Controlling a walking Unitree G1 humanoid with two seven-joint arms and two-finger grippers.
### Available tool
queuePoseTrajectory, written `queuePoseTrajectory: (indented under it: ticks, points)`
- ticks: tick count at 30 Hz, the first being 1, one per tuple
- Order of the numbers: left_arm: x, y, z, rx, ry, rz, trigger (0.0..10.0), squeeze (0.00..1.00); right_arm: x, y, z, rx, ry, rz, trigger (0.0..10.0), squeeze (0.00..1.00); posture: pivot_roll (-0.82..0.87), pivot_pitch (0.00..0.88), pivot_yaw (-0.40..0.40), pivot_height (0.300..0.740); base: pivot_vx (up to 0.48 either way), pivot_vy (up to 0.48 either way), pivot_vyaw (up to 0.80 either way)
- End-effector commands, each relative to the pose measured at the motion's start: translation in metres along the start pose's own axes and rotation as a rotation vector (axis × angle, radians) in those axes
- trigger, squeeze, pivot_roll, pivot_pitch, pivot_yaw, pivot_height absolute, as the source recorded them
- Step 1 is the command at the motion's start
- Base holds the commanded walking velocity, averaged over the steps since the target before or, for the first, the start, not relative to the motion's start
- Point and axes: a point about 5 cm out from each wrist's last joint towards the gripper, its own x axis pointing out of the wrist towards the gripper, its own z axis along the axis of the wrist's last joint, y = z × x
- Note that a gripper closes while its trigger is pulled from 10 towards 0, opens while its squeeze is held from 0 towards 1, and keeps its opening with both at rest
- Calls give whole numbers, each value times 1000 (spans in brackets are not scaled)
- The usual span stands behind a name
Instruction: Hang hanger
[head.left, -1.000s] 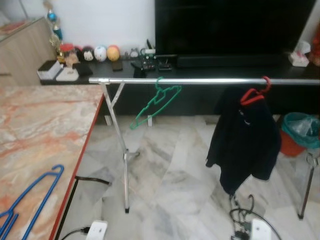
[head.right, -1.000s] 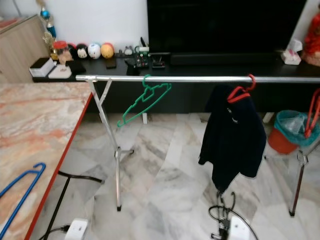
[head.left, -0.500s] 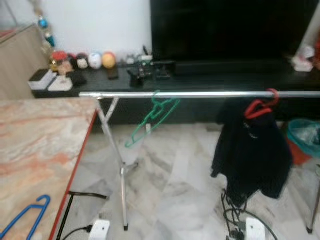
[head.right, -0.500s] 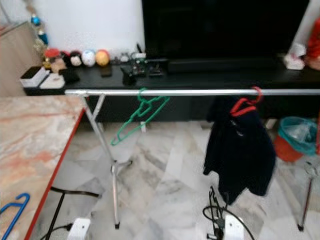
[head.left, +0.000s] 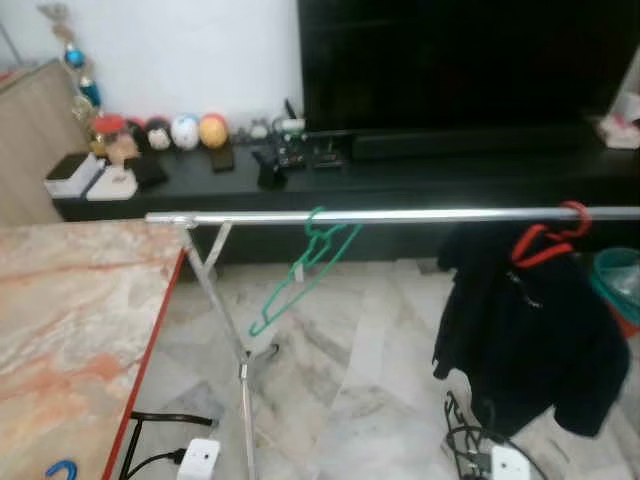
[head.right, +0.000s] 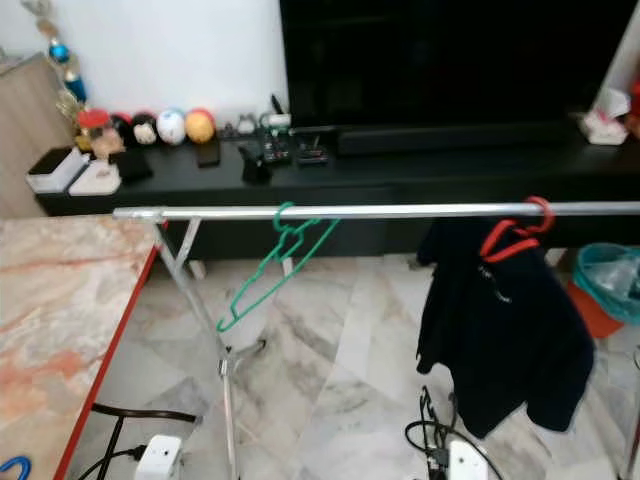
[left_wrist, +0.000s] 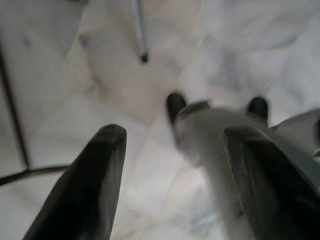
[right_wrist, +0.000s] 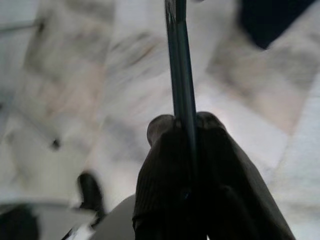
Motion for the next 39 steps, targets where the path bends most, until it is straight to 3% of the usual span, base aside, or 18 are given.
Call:
queuePoseTrajectory:
  ticks: [1,12,21,25,28,32,37,39]
  points:
    - [1,-4,7,27,-15,-9,10000,0,-3,-12,-4,-12,16,-39,10000,0,-84,0,46,740,307,0,0]
    - [1,-2,6,40,-12,-4,10000,0,-3,-11,-4,-7,15,-36,10000,0,-84,0,46,740,305,0,0]
    - [1,-2,9,73,-23,12,10000,0,0,-13,8,-17,-28,-48,10000,0,-86,0,44,740,0,0,0]
    - [1,-1,9,76,-23,19,10000,0,2,-12,19,-91,-75,-53,10000,0,-92,0,42,740,0,0,0]
    - [1,-1,9,70,-26,22,10000,0,3,-11,32,-196,-146,-57,10000,0,-88,0,40,740,0,0,0]
    - [1,-1,9,71,-27,23,10000,0,3,-11,52,-177,-264,-66,10000,0,-92,0,39,740,0,0,0]
    - [1,-1,10,77,-28,26,10000,0,-2,-1,74,-303,-439,-64,10000,0,-95,0,38,740,0,0,0]
    - [1,0,11,74,-32,29,10000,0,-6,5,79,-303,-524,-73,10000,0,-94,0,39,740,0,0,0]
